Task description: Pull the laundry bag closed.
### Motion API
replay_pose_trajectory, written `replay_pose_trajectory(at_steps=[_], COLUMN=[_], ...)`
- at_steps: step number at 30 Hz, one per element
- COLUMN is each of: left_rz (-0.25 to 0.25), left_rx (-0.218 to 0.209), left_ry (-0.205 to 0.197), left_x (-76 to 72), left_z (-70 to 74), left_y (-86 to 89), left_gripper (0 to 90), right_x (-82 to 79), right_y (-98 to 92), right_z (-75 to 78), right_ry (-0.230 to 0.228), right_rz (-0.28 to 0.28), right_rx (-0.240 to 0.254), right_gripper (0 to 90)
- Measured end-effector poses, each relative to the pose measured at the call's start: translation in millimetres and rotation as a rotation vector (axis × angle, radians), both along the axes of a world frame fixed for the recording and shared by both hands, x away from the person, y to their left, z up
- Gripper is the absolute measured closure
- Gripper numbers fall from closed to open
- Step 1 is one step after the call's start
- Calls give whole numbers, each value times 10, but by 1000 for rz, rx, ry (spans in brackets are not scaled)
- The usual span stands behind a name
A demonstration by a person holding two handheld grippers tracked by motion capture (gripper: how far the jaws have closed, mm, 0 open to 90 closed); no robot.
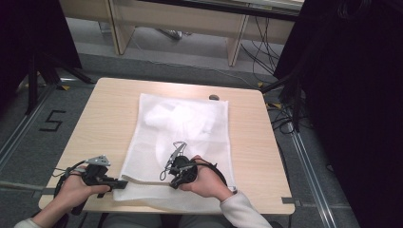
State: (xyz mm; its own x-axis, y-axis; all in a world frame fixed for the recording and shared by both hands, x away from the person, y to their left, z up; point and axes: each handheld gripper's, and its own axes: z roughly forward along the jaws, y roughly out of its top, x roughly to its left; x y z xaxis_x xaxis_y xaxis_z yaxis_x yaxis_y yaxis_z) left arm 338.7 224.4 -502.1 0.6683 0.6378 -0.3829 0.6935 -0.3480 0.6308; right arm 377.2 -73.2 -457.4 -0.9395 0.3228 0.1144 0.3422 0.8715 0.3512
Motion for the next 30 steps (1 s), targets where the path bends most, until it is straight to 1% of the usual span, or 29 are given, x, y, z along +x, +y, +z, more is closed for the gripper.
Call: replay_pose_trajectory(at_steps=[3,5,6,7,8,12,13,14,15,16,17,18,20,22,23,25,26,27,28,30], left_rz=[0,0,20,18,0,2,11,20,1,0,0,-1,-1,2,4,20,-1,0,8,6], left_rx=[-2,-1,-14,-14,0,-1,-3,-14,-1,1,-1,0,-2,-2,0,-15,3,-1,-1,-2], left_ry=[2,1,-15,-15,0,1,-5,-16,1,1,2,1,2,1,0,-15,2,2,-3,-1], left_x=[1,0,-8,-8,0,-1,-5,-9,0,1,1,1,1,-1,-2,-9,1,0,-4,-4], left_z=[-1,0,-14,-13,0,-1,-4,-14,-1,-2,-2,-2,-2,-2,-2,-14,1,-2,-2,-2], left_y=[1,0,-8,-9,2,3,-1,-9,2,3,3,3,3,2,3,-10,3,3,1,2], left_gripper=[855,855,855,855,855,855,855,855,855,855,855,855,855,855,855,855,855,855,855,855], right_x=[8,7,7,6,1,6,6,5,2,0,9,5,7,5,-4,-3,5,3,2,-10], right_y=[-10,-12,-16,-20,-23,-33,-40,-48,-63,-67,-73,-74,-82,-83,-86,-97,-104,-110,-111,-116], right_z=[0,5,5,2,6,6,12,12,19,18,12,13,9,12,20,26,24,25,22,34], right_ry=[2,2,2,1,4,0,-1,5,10,9,7,7,9,8,12,14,11,6,6,16], right_rz=[14,13,11,6,1,9,5,0,-13,-17,1,-1,3,1,-15,-15,-1,-3,-5,-26], right_rx=[11,7,5,6,5,8,1,5,-6,-9,6,-2,4,-1,-12,-10,-1,1,-1,-22], right_gripper=[823,823,824,824,824,824,823,823,824,824,824,823,824,824,824,824,824,824,824,824])
